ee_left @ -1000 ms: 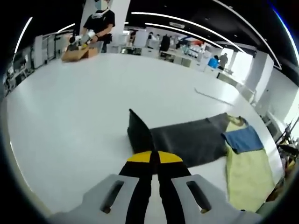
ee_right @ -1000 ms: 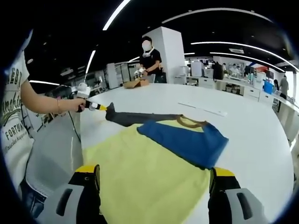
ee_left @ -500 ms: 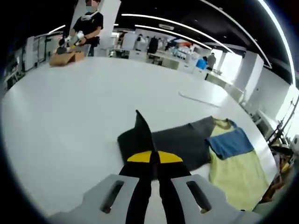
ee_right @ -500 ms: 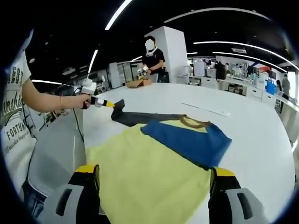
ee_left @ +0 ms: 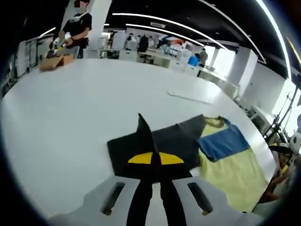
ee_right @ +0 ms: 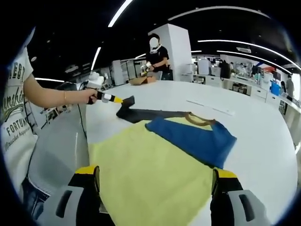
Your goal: Fold the garment on the visible template until the final outline fits inside the template.
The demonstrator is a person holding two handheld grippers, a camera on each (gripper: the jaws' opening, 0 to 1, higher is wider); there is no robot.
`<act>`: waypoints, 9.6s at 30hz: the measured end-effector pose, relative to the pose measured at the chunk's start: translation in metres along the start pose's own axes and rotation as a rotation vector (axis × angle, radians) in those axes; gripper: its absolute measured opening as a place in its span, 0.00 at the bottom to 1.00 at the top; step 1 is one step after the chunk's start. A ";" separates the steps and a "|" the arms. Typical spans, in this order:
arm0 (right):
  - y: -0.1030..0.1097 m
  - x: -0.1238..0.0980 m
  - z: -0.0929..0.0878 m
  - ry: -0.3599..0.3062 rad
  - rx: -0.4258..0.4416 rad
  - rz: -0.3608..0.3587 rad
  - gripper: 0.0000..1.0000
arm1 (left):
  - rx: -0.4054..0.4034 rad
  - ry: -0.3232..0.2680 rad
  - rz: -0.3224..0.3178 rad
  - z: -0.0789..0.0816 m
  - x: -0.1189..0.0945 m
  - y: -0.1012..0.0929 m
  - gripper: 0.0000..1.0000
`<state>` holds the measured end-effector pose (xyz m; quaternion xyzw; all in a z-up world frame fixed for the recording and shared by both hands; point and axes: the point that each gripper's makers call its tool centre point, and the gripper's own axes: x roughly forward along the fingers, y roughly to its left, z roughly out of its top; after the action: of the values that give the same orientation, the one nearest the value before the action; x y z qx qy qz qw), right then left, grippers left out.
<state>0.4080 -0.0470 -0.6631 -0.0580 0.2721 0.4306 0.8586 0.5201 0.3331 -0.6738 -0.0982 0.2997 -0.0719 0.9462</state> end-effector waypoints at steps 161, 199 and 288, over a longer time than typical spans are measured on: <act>-0.010 -0.008 -0.028 -0.024 0.083 -0.025 0.99 | 0.178 0.135 -0.720 -0.049 0.130 -0.403 0.31; 0.007 -0.014 -0.035 0.058 0.008 0.091 0.98 | 0.347 -0.031 -0.729 -0.026 0.038 -0.289 0.99; 0.025 -0.032 -0.133 0.364 -0.188 0.079 0.46 | 0.821 0.355 -0.581 -0.205 -0.088 -0.137 0.46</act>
<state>0.3178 -0.0981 -0.7555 -0.2038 0.3833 0.4698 0.7687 0.3193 0.1882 -0.7578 0.2147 0.3631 -0.4579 0.7826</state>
